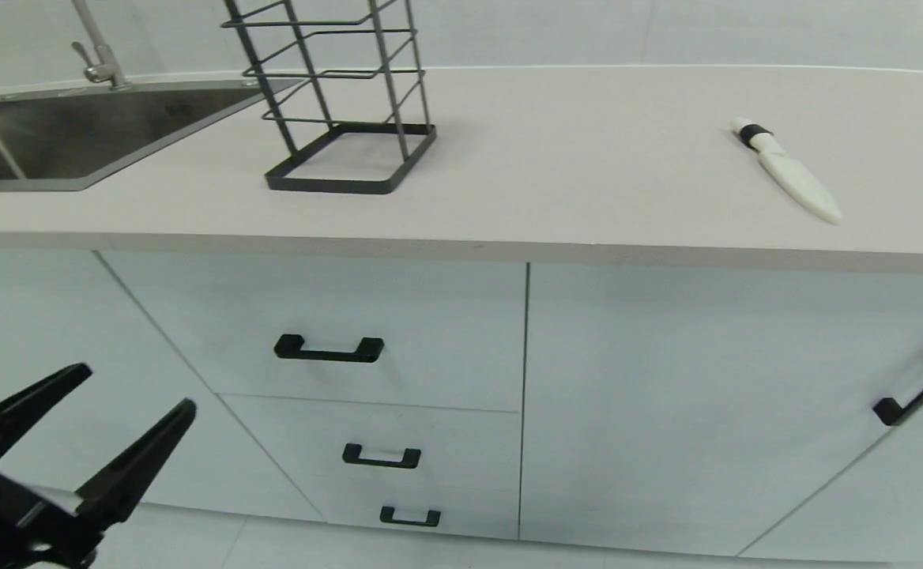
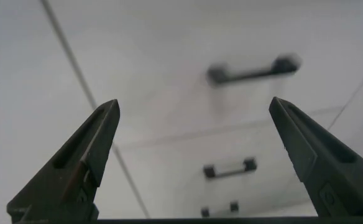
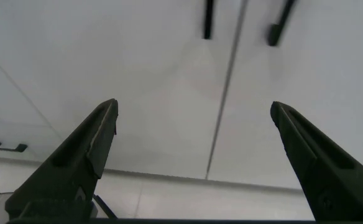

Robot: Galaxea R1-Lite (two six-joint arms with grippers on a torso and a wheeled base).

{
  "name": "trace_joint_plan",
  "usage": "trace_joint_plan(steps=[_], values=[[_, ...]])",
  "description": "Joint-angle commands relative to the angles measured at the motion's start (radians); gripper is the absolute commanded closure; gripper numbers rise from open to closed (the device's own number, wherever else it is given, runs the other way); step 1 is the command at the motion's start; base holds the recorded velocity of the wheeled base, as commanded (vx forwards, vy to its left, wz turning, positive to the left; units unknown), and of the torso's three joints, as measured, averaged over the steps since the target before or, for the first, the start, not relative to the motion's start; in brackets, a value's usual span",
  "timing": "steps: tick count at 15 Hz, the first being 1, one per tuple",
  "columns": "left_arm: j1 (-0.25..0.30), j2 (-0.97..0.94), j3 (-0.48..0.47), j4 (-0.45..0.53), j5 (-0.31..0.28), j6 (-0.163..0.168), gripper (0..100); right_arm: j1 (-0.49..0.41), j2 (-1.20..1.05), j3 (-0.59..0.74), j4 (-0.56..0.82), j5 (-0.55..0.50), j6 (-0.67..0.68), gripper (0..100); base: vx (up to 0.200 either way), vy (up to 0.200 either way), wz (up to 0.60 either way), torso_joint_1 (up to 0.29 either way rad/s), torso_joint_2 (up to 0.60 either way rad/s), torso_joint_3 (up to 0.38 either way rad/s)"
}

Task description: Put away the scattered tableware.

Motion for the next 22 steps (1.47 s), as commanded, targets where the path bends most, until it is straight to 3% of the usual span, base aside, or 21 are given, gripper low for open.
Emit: trace_joint_plan(steps=[1,3,4,6,7,10,11,12,13,18,21,22], values=[[0.051,-0.656,-0.003,0.490,0.021,0.002,0,0.000,0.001,0.000,0.000,0.000,-0.001,0,0.000,0.000,0.00,0.000,0.00,0.000],[0.051,-0.965,-0.018,0.900,0.021,0.000,0,0.000,0.001,0.000,0.000,0.002,-0.001,0,0.000,0.000,0.00,0.000,0.00,0.000],[0.046,-1.011,-0.023,1.019,0.024,0.005,0,0.000,0.001,0.000,0.000,0.000,-0.001,0,0.000,0.000,0.00,0.000,0.00,0.000],[0.046,-1.011,0.003,1.030,0.053,-0.021,0,0.000,0.001,0.000,0.000,0.002,-0.003,0,0.000,0.000,0.00,0.000,0.00,0.000],[0.046,-1.011,0.002,1.131,0.056,0.005,0,0.000,0.001,0.000,0.000,0.002,-0.003,0,0.000,0.000,0.00,0.000,0.00,0.000],[0.046,-1.011,0.003,1.124,0.078,0.022,0,0.000,0.001,0.000,0.000,0.000,-0.001,0,0.000,0.000,0.00,0.000,0.00,0.000],[0.046,-1.011,0.003,1.134,0.188,0.049,0,0.000,0.001,0.000,0.000,0.000,-0.001,0,0.000,0.000,0.00,0.000,0.00,0.000],[0.046,-1.011,0.003,1.154,0.285,0.057,0,0.000,0.001,0.000,0.000,0.000,-0.001,0,0.000,0.000,0.00,0.000,0.00,0.000],[0.046,-1.011,0.003,1.154,0.260,0.033,0,0.000,0.001,0.000,0.000,0.000,-0.001,0,0.000,0.000,0.00,0.000,0.00,0.000],[0.046,-1.011,0.003,1.165,0.266,0.003,0,0.000,0.001,0.000,0.000,0.000,-0.001,0,0.000,0.000,0.00,0.131,-0.08,-0.036],[0.046,-1.011,0.003,1.165,0.269,-0.053,0,0.000,0.001,0.000,0.000,0.000,-0.001,0,0.000,0.000,0.00,0.255,-0.27,-0.207],[0.046,-1.011,0.003,1.165,0.269,-0.058,0,0.000,0.001,0.000,0.000,0.000,-0.001,0,0.000,0.000,0.00,0.217,-0.72,-0.227]])
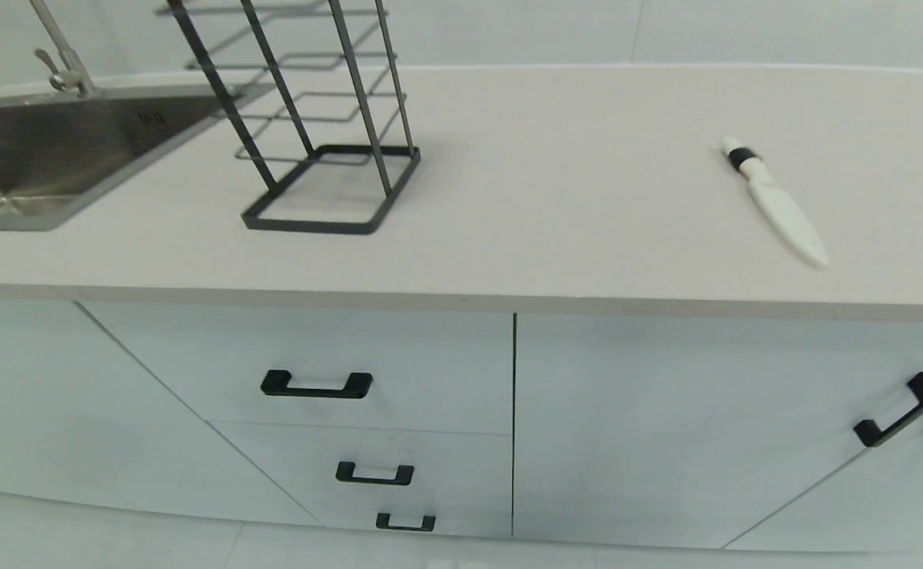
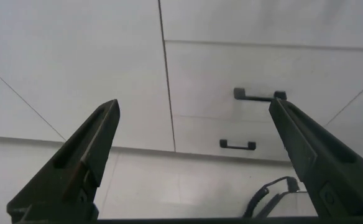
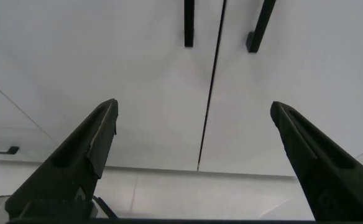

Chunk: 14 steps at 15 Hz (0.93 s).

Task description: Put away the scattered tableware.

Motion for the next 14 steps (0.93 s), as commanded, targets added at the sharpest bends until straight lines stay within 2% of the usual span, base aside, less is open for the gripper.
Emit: trace_joint_plan(steps=[1,6,9,14], values=[[0.000,0.002,0.000,-0.001,0.003,-0.003,0,0.000,0.001,0.000,0.000,0.000,0.000,0,0.000,0.000,0.00,0.188,-0.74,-0.183],[0.000,0.002,0.000,-0.001,0.004,0.000,0,0.000,0.001,0.000,0.000,0.000,0.000,0,0.000,0.000,0.00,0.223,-0.52,-0.205],[0.000,0.002,0.000,-0.001,0.006,0.001,0,0.000,0.001,0.000,0.000,0.000,0.000,0,0.000,0.000,0.00,0.098,-0.49,-0.219],[0.000,0.002,0.000,-0.001,0.006,-0.002,0,0.000,0.001,0.000,0.000,0.000,0.000,0,0.000,0.000,0.00,0.357,-0.49,-0.235]])
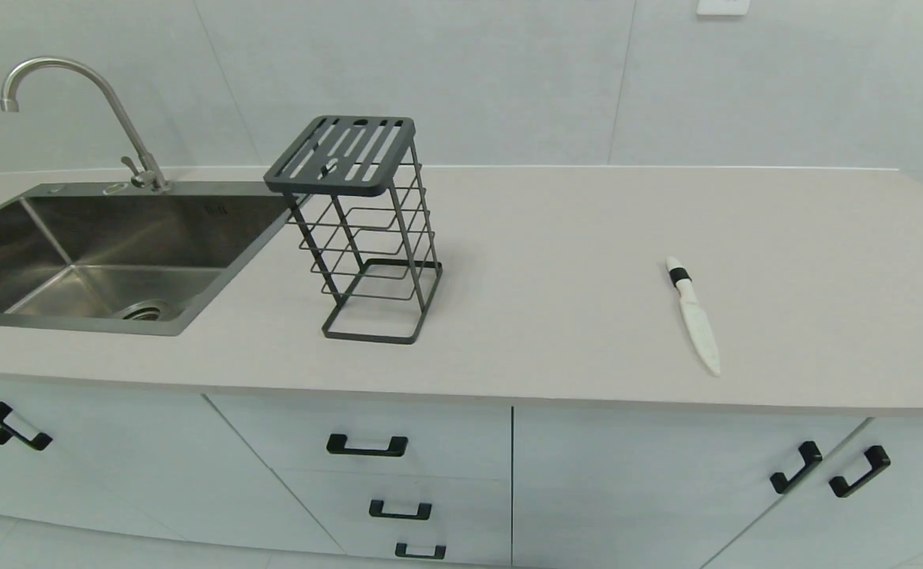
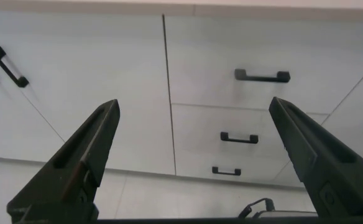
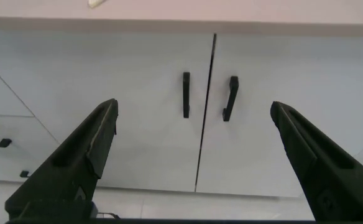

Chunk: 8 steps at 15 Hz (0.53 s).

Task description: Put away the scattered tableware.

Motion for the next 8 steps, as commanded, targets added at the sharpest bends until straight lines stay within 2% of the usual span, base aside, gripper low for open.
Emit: trace_joint_plan(steps=[1,4,8], values=[[0.000,0.002,0.000,0.000,0.001,-0.002,0,0.000,0.001,0.000,0.000,0.000,-0.001,0,0.000,0.000,0.00,0.290,-0.52,-0.251],[0.000,0.002,0.000,0.000,0.002,-0.006,0,0.000,0.001,0.000,0.000,0.000,0.001,0,0.000,0.000,-0.60,0.286,-0.52,-0.248],[0.000,0.002,0.000,0.000,0.002,-0.009,0,0.000,0.001,0.000,0.000,0.000,-0.001,0,0.000,0.000,0.00,0.287,-0.55,-0.265]])
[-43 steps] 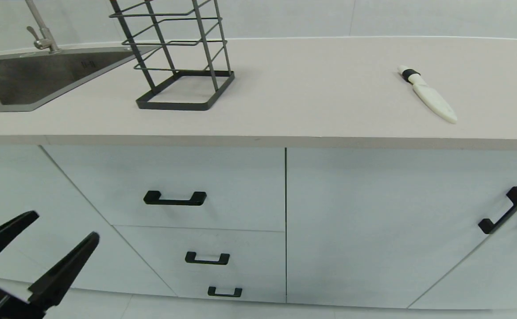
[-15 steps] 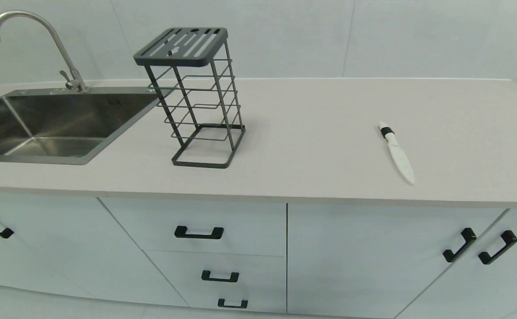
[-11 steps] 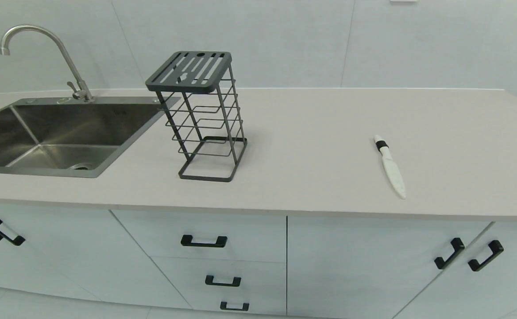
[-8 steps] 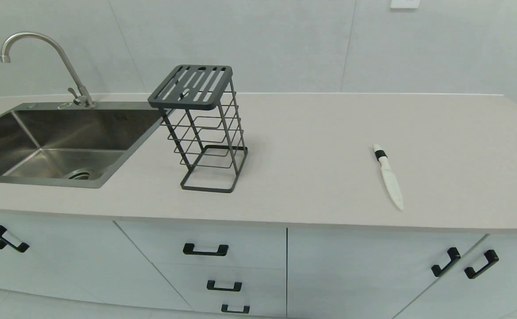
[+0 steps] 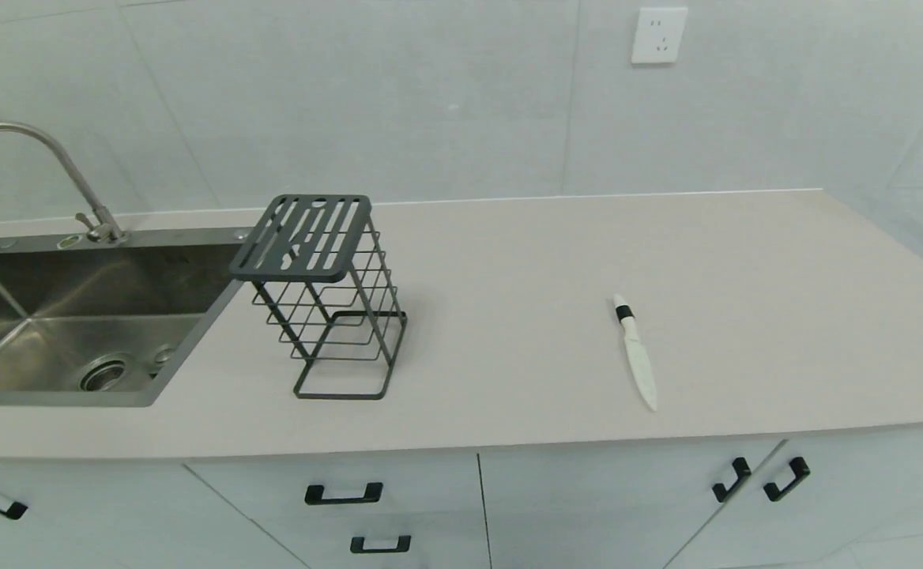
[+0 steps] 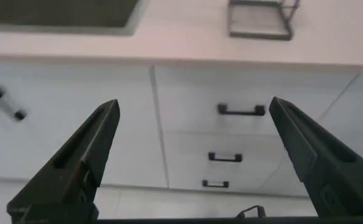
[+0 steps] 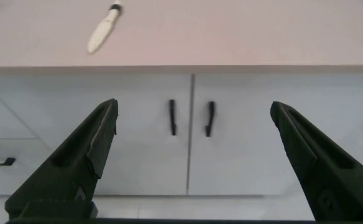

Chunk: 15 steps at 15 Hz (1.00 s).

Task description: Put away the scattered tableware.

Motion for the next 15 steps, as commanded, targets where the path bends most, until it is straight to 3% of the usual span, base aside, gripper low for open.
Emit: trace_joint_plan(steps=[1,9,12,15], values=[[0.001,0.002,0.000,0.000,0.000,-0.001,0,0.000,0.001,0.000,0.000,0.000,-0.001,0,0.000,0.000,0.00,0.212,-0.40,-0.193],[0.001,0.002,0.000,0.000,0.000,-0.001,0,0.000,0.001,0.000,0.000,0.000,-0.001,0,0.000,0.000,0.00,0.027,-0.06,-0.024],[0.001,0.002,0.000,-0.001,0.002,-0.002,0,0.000,0.001,0.000,0.000,0.000,-0.001,0,0.200,0.000,0.00,0.193,-0.33,-0.165],[0.001,0.002,0.000,-0.001,0.002,-0.008,0,0.000,0.001,0.000,0.000,0.000,-0.001,0,0.000,0.000,0.00,0.263,-0.54,-0.251]])
